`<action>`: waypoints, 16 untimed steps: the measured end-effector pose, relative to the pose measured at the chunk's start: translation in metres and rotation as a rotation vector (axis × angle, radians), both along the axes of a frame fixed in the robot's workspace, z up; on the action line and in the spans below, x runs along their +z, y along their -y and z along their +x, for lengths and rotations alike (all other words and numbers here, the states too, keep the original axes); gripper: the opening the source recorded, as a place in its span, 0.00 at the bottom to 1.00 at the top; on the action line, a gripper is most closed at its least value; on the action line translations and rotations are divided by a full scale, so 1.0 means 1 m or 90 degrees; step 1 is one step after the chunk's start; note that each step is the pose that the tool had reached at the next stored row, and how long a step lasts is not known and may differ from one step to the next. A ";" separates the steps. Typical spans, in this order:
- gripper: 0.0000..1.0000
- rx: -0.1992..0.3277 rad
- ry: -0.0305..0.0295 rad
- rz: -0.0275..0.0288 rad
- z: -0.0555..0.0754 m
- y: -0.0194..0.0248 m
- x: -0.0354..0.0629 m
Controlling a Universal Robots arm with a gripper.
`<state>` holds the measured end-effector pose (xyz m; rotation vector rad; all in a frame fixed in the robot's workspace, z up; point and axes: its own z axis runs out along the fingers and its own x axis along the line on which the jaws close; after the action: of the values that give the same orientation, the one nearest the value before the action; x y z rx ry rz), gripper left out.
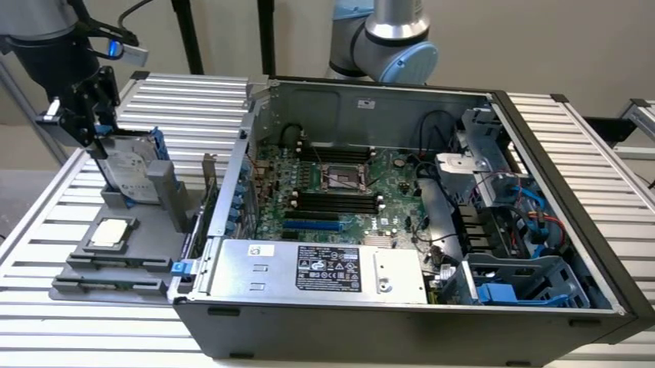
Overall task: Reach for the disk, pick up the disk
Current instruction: 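Pick up the disk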
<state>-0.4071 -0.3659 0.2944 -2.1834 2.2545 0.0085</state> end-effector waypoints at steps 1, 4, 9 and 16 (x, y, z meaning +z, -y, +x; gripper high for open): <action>0.54 0.000 0.0000 0.0000 0.000 0.0000 -0.0001; 0.45 0.001 0.0001 0.0000 0.000 0.0000 -0.0001; 0.36 0.001 0.0000 -0.0002 0.000 0.0001 -0.0001; 0.33 0.001 0.0001 0.0001 0.000 0.0001 -0.0002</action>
<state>-0.4071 -0.3660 0.2942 -2.1849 2.2528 0.0084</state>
